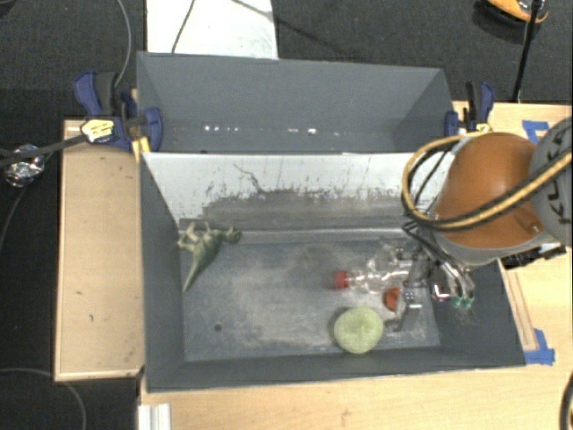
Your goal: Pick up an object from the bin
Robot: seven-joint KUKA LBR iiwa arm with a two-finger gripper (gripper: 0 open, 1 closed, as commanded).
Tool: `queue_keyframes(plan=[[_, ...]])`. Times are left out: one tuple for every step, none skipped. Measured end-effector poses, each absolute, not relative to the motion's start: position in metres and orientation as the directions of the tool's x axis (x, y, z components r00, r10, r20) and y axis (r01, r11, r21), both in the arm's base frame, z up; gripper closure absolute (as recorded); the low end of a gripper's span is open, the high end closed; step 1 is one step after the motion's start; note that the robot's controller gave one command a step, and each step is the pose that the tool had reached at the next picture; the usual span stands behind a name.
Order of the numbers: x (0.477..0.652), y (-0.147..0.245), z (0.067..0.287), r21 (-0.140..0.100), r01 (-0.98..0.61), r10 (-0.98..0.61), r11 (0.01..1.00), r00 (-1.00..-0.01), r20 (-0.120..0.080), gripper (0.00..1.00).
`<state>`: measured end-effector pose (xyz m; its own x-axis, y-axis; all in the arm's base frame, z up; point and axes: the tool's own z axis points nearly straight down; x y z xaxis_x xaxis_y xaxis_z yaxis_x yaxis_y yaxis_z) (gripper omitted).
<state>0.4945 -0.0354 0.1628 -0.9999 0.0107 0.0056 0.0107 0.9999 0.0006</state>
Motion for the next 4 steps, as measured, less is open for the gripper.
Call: queue_keyframes(plan=[[0.495,-0.035,0.166,0.000,0.010,0.010,1.000,-1.000,0.000,0.00],[0.502,-0.027,0.174,0.000,-0.096,-0.096,0.995,-0.995,0.002,0.00],[0.522,-0.036,0.153,-0.002,-0.236,-0.236,0.972,-0.972,-0.016,0.00],[0.518,-0.056,0.086,0.000,-0.149,-0.149,0.989,-0.989,0.000,1.00]])
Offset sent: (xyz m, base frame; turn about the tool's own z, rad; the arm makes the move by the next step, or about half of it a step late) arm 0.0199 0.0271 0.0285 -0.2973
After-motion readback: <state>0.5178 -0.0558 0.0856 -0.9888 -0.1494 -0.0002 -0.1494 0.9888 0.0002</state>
